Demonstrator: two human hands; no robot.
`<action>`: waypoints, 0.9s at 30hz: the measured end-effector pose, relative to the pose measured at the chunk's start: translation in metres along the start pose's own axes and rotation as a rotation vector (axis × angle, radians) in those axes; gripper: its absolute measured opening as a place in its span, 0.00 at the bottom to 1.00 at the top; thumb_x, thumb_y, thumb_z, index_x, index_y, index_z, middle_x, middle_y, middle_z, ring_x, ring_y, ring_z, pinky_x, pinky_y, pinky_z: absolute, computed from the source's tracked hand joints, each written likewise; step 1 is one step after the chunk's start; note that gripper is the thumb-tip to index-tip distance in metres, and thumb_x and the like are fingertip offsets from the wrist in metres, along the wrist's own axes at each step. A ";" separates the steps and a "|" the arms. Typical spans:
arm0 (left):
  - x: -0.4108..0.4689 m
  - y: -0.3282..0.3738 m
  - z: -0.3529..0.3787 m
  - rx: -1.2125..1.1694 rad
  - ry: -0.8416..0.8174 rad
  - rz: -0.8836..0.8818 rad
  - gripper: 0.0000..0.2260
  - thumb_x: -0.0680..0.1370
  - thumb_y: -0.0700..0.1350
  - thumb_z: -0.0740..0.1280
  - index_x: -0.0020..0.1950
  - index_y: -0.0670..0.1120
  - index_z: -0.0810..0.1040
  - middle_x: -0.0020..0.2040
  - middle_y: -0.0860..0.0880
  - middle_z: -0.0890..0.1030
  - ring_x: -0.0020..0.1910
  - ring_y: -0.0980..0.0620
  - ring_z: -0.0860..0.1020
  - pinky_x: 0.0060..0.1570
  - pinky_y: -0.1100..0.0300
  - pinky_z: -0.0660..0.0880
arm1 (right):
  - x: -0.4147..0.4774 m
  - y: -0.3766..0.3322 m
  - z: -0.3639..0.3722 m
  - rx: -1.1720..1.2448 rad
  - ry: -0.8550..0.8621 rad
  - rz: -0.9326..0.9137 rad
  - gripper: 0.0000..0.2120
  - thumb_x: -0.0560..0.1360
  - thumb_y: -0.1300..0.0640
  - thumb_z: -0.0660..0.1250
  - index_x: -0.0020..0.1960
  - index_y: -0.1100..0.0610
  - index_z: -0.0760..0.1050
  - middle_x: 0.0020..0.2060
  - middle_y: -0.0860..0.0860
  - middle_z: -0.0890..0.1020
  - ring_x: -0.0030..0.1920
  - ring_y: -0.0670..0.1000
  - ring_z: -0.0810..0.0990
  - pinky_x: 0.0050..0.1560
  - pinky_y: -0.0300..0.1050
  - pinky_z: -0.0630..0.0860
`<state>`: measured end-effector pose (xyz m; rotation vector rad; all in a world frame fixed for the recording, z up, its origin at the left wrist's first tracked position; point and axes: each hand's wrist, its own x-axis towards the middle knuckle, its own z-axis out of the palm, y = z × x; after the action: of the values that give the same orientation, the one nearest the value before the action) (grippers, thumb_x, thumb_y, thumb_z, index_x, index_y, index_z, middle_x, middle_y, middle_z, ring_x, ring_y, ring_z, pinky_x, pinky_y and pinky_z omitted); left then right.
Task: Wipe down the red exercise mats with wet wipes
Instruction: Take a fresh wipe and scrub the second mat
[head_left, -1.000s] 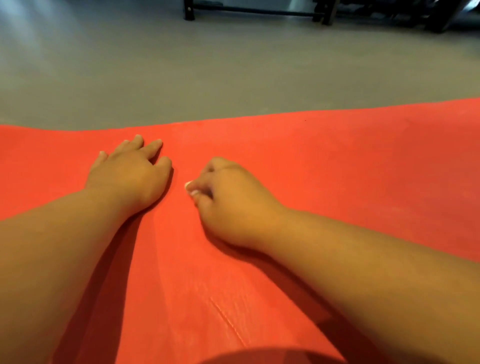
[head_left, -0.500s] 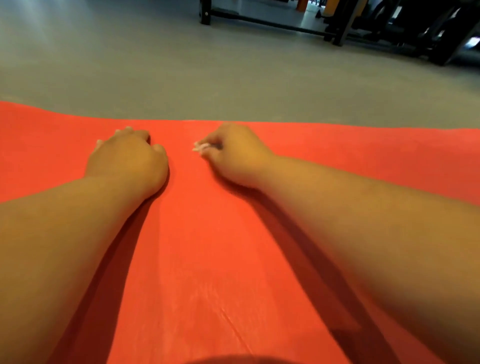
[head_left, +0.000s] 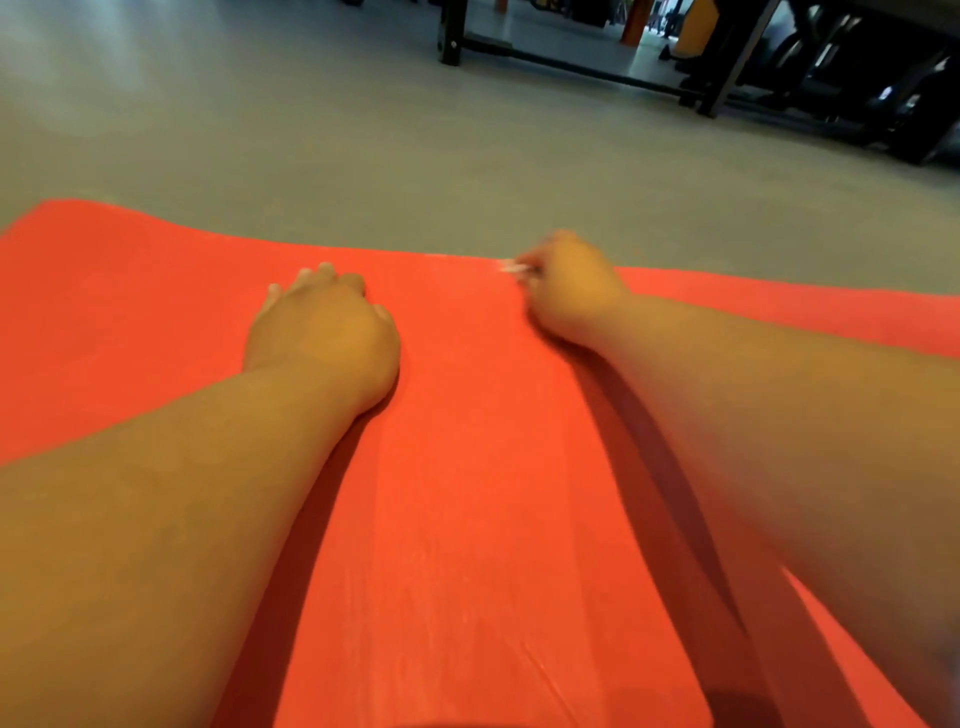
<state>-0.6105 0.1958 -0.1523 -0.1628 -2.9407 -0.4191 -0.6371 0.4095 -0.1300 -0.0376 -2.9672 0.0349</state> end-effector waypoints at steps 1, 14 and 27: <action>0.001 0.000 0.001 0.004 -0.009 0.006 0.18 0.79 0.44 0.53 0.65 0.40 0.72 0.72 0.39 0.67 0.71 0.41 0.64 0.70 0.47 0.57 | -0.002 0.021 -0.004 -0.095 -0.011 0.191 0.13 0.76 0.62 0.60 0.56 0.63 0.79 0.55 0.62 0.80 0.57 0.61 0.77 0.56 0.48 0.72; -0.001 -0.001 -0.001 0.025 -0.041 0.040 0.17 0.79 0.43 0.52 0.65 0.40 0.71 0.70 0.40 0.67 0.71 0.42 0.63 0.71 0.46 0.55 | 0.015 -0.008 -0.002 -0.112 -0.041 -0.019 0.13 0.76 0.61 0.60 0.57 0.61 0.79 0.54 0.62 0.79 0.57 0.60 0.76 0.57 0.48 0.71; -0.005 0.000 -0.003 0.029 -0.042 0.052 0.17 0.79 0.43 0.52 0.64 0.40 0.71 0.71 0.41 0.67 0.71 0.42 0.63 0.71 0.46 0.56 | -0.003 0.022 -0.008 0.052 -0.066 -0.001 0.14 0.78 0.59 0.61 0.62 0.56 0.78 0.55 0.61 0.80 0.56 0.58 0.78 0.52 0.45 0.71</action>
<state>-0.6052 0.1944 -0.1504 -0.2474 -2.9747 -0.3701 -0.6325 0.4313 -0.1227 -0.0283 -3.0306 0.1158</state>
